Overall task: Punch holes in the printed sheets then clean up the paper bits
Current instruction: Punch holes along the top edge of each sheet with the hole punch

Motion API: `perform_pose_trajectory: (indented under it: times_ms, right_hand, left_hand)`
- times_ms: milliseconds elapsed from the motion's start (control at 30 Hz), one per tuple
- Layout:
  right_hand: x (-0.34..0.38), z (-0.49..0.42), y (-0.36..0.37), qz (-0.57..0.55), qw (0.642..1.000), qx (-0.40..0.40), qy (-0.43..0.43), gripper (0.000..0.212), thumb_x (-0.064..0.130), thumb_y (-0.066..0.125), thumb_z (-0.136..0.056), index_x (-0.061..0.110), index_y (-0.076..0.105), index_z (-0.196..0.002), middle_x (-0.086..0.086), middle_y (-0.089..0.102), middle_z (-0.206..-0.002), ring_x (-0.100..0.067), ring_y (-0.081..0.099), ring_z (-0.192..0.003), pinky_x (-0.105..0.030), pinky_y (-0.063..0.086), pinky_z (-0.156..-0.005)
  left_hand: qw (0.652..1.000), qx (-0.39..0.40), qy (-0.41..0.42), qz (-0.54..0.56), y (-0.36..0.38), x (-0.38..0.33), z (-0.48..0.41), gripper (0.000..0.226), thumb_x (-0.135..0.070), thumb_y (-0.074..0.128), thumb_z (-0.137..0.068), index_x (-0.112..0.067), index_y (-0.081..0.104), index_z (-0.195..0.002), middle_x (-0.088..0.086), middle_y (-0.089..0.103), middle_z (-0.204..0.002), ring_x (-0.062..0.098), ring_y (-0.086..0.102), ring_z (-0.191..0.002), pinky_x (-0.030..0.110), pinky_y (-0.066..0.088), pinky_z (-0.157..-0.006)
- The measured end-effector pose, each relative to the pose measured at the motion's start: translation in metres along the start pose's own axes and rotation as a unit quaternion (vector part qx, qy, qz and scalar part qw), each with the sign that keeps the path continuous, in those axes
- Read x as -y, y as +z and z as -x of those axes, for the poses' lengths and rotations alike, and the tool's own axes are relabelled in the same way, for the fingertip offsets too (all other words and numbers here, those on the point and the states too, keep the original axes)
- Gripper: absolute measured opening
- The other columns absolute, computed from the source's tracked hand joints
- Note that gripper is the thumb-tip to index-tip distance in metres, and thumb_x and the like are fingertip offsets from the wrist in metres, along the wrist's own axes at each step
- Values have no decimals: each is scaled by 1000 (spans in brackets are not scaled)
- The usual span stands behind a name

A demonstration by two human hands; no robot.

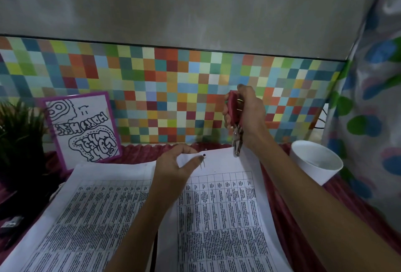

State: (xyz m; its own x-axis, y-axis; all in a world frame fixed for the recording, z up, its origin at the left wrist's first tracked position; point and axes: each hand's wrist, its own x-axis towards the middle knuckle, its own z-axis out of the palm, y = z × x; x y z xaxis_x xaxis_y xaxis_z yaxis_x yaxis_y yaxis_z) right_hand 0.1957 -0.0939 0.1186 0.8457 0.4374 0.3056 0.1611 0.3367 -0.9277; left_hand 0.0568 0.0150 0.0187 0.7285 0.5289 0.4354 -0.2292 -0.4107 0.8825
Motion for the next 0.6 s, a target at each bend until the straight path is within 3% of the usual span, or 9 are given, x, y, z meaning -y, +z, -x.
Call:
perform_pose_trajectory:
  times_ms: [200,467,533,600]
  right_hand:
    - [-6,-2,2,28,1000,0,-12,40,40,47,-87,5,62,-74,-14,55,-60,-23,44,-43,-29,39,-45]
    - [-10,2,4,24,996,-35,-78,39,16,40,-94,6,53,-59,-13,49,-51,-23,36,-41,-29,34,-42]
    - [-11,2,4,24,996,-34,-83,37,16,40,-92,4,53,-60,-13,49,-52,-23,36,-41,-29,34,-42]
    - [-11,2,3,33,995,-33,-88,35,19,41,-88,-5,53,-65,-16,48,-54,-23,37,-41,-28,34,-41]
  left_hand:
    - [1000,1,3,-14,-1,0,-1,7,-14,75,-84,-11,70,-79,-3,72,-78,9,66,-79,12,46,-75]
    - [1000,-3,12,-21,-1,0,-1,8,-11,75,-83,-9,69,-78,-3,71,-76,7,66,-76,9,45,-74]
    - [999,-11,21,-38,-1,2,0,7,-13,75,-84,-12,69,-82,-6,70,-79,5,65,-79,13,47,-76]
    - [989,-34,76,-126,-2,5,1,15,-21,74,-85,-16,66,-97,-7,67,-95,6,62,-92,23,48,-85]
